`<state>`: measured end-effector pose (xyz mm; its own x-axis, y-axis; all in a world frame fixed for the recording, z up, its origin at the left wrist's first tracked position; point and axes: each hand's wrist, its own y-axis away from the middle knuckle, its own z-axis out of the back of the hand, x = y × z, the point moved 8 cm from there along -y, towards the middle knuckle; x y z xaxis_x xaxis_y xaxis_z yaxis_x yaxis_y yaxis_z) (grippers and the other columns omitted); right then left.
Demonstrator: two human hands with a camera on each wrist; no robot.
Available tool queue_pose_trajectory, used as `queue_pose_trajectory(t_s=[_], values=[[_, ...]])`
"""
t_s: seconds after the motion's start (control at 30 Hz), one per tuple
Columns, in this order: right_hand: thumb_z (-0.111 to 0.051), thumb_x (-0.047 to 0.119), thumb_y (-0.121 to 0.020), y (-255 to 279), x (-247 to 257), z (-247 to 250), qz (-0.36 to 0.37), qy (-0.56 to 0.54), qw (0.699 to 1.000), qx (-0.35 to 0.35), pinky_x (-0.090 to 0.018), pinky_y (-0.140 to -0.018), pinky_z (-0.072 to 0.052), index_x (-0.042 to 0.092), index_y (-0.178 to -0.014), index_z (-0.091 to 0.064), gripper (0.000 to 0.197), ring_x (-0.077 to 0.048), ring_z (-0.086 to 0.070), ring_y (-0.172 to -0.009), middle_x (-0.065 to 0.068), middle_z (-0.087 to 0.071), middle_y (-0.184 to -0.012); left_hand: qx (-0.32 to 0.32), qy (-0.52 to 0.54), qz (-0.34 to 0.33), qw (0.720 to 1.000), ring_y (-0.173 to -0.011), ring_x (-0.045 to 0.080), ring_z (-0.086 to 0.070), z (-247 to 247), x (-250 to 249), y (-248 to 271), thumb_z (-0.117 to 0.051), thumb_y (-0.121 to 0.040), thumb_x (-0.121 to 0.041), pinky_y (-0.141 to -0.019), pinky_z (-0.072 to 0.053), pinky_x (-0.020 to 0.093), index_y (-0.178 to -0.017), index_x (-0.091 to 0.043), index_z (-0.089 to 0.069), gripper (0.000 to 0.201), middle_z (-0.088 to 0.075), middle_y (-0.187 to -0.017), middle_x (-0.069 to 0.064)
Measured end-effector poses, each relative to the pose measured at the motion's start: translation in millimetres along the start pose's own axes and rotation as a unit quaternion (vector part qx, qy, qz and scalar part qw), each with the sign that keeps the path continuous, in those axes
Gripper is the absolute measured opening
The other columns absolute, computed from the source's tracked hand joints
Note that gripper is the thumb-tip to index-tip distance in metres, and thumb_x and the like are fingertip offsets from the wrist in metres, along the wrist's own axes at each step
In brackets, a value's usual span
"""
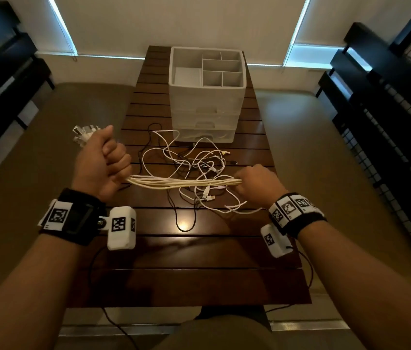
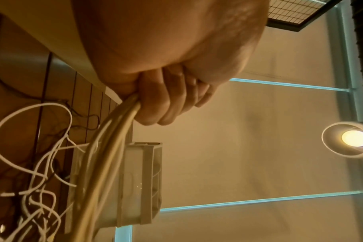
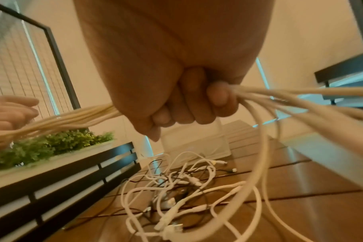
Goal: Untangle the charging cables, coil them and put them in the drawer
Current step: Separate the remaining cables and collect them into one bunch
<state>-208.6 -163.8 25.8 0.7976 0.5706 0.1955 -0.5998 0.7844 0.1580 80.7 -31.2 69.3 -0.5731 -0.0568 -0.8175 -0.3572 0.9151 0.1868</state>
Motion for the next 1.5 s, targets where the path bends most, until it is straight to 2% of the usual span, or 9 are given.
queue_pose_trajectory(t_s=[0.13,0.27,0.47,0.63,0.87,1.0,1.13,1.27,1.5], values=[[-0.052,0.049,-0.102,11,-12,34,-0.019,0.018,0.99,-0.136,-0.034,-0.063,-0.052,0.022,-0.072,-0.061,0.041,-0.029,-0.062,-0.065,0.001,-0.057,-0.064,-0.049,-0.037,0.016,0.998,-0.034,0.007,-0.014,19,11,-1,-0.047,-0.106,-0.036,-0.036,-0.007,0.02,-0.053,-0.026,-0.029,0.056,-0.018,-0.044,-0.008],[-0.057,0.04,-0.104,28,0,84,0.023,-0.032,0.951,-0.307,-0.019,-0.051,-0.023,0.025,-0.064,-0.048,0.043,-0.016,-0.038,-0.043,0.011,-0.035,-0.048,-0.055,-0.053,0.02,0.997,-0.035,0.008,-0.014,20,19,-3,-0.049,-0.105,-0.035,-0.036,-0.008,0.018,-0.054,-0.026,-0.029,0.056,-0.018,-0.045,-0.007],[-0.056,0.053,-0.099,20,-47,4,-0.112,0.152,0.979,0.078,-0.036,-0.076,-0.053,0.016,-0.104,-0.069,0.04,-0.025,-0.058,-0.079,-0.003,-0.061,-0.088,-0.044,-0.053,0.022,0.997,-0.036,0.008,-0.014,12,19,2,-0.05,-0.105,-0.036,-0.037,-0.008,0.02,-0.057,-0.025,-0.028,0.054,-0.017,-0.046,-0.007],[-0.057,0.047,-0.099,19,-59,27,-0.17,0.178,0.969,0.0,-0.036,-0.073,-0.057,0.016,-0.085,-0.065,0.035,-0.026,-0.06,-0.071,-0.001,-0.052,-0.07,-0.051,-0.069,0.023,0.996,-0.035,0.008,-0.015,13,33,2,-0.049,-0.106,-0.034,-0.039,-0.007,0.019,-0.058,-0.025,-0.028,0.054,-0.018,-0.046,-0.007],[-0.056,0.043,-0.101,15,-20,2,-0.092,0.113,0.989,0.014,-0.039,-0.076,-0.052,0.018,-0.107,-0.074,0.031,-0.034,-0.07,-0.096,-0.011,-0.072,-0.105,-0.085,-0.158,0.002,0.984,-0.037,0.009,-0.017,14,30,6,-0.052,-0.106,-0.034,-0.04,-0.009,0.021,-0.06,-0.024,-0.033,0.051,-0.023,-0.046,-0.008],[-0.052,0.037,-0.104,9,24,9,-0.033,0.079,0.996,-0.011,-0.038,-0.074,-0.049,0.019,-0.101,-0.074,0.029,-0.036,-0.069,-0.092,-0.012,-0.07,-0.097,0.002,-0.383,-0.031,0.923,-0.044,0.006,-0.043,-41,53,12,-0.062,-0.104,-0.041,-0.04,-0.032,0.019,-0.09,-0.017,-0.072,0.029,-0.053,-0.052,-0.013],[-0.056,0.028,-0.1,5,70,23,0.037,0.101,0.993,-0.044,-0.035,-0.069,-0.042,0.018,-0.103,-0.071,0.018,-0.03,-0.067,-0.092,-0.008,-0.068,-0.099,0.18,-0.511,-0.03,0.84,-0.081,0.0,-0.071,-98,105,13,-0.071,-0.09,-0.052,-0.071,-0.053,0.018,-0.098,-0.024,-0.077,0.03,-0.077,-0.087,-0.009],[-0.065,0.036,-0.096,9,70,28,0.066,0.082,0.992,-0.066,-0.035,-0.067,-0.041,0.021,-0.102,-0.072,0.017,-0.031,-0.068,-0.09,-0.006,-0.069,-0.096,0.168,-0.574,-0.042,0.8,-0.077,0.003,-0.069,-89,109,-2,-0.079,-0.091,-0.044,-0.072,-0.054,0.033,-0.088,-0.025,-0.077,0.019,-0.076,-0.082,-0.008],[-0.064,0.03,-0.097,13,70,45,0.084,0.068,0.99,-0.086,-0.036,-0.068,-0.04,0.016,-0.103,-0.07,0.017,-0.031,-0.067,-0.091,-0.008,-0.07,-0.097,0.209,-0.581,-0.085,0.782,-0.08,0.001,-0.068,-113,104,9,-0.083,-0.087,-0.034,-0.07,-0.051,0.017,-0.095,-0.025,-0.074,0.015,-0.075,-0.086,-0.01]])
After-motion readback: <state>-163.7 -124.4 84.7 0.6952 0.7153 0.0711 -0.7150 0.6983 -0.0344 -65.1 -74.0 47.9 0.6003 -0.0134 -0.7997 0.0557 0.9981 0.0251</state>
